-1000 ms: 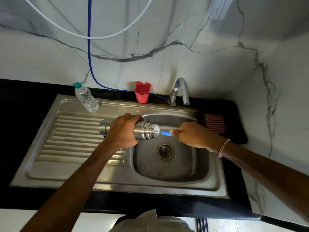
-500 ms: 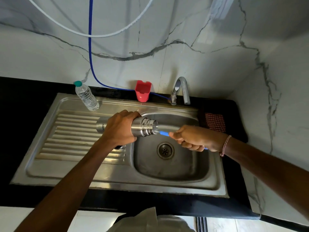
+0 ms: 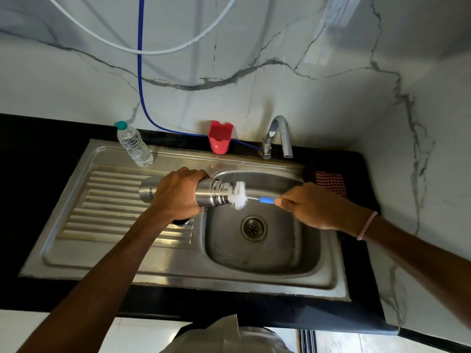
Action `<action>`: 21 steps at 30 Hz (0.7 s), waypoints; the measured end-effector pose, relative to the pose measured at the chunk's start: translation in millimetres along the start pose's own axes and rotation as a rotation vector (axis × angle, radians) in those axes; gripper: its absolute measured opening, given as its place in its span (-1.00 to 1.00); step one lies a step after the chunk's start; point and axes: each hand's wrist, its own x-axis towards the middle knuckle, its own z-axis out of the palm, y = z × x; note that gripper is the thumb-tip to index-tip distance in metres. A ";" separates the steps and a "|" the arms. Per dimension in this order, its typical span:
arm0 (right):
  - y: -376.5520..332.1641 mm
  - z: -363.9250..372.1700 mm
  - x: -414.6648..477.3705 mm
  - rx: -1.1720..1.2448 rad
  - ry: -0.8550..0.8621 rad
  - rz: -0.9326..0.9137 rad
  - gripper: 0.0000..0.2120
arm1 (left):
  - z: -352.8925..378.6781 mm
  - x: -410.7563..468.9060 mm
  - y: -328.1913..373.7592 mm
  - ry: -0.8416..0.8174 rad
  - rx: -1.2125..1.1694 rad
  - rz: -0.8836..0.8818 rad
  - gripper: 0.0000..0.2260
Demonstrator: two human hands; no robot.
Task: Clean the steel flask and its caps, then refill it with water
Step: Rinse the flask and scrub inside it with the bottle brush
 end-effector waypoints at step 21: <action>18.0 0.8 -18.0 -0.527 0.306 0.050 -0.90 | -0.2 -0.2 -23.2 -0.085 0.012 -0.090 -0.39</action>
